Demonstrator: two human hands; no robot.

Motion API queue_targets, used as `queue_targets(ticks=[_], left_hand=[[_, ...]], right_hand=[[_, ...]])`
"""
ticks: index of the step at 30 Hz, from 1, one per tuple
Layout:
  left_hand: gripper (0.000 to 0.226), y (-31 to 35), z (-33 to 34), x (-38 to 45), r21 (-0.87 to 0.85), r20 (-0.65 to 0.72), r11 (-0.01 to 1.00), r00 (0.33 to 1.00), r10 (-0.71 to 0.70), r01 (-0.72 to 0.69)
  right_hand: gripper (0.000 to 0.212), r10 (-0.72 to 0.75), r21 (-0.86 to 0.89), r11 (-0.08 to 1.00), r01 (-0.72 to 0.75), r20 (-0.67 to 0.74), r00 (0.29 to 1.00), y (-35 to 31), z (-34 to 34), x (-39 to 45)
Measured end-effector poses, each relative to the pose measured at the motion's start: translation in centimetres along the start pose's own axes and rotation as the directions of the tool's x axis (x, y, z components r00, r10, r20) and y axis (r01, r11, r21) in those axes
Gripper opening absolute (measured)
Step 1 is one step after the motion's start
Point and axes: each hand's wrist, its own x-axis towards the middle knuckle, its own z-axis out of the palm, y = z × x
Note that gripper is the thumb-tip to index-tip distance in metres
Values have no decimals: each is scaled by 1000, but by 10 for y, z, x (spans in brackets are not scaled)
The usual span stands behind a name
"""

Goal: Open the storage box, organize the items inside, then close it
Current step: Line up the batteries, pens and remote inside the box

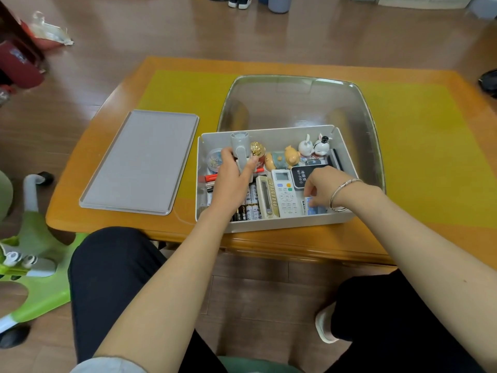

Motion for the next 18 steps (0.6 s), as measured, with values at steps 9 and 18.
queue_targets(ticks=[9, 18], left_hand=[[33, 3, 1, -2, 15, 0, 1000, 1000, -9, 9], [34, 5, 2, -3, 30, 0, 1000, 1000, -1, 1]], right_hand=[[27, -32, 62, 998, 34, -31, 999, 6, -3, -5], [21, 388, 353, 904, -242, -439, 811, 45, -30, -6]])
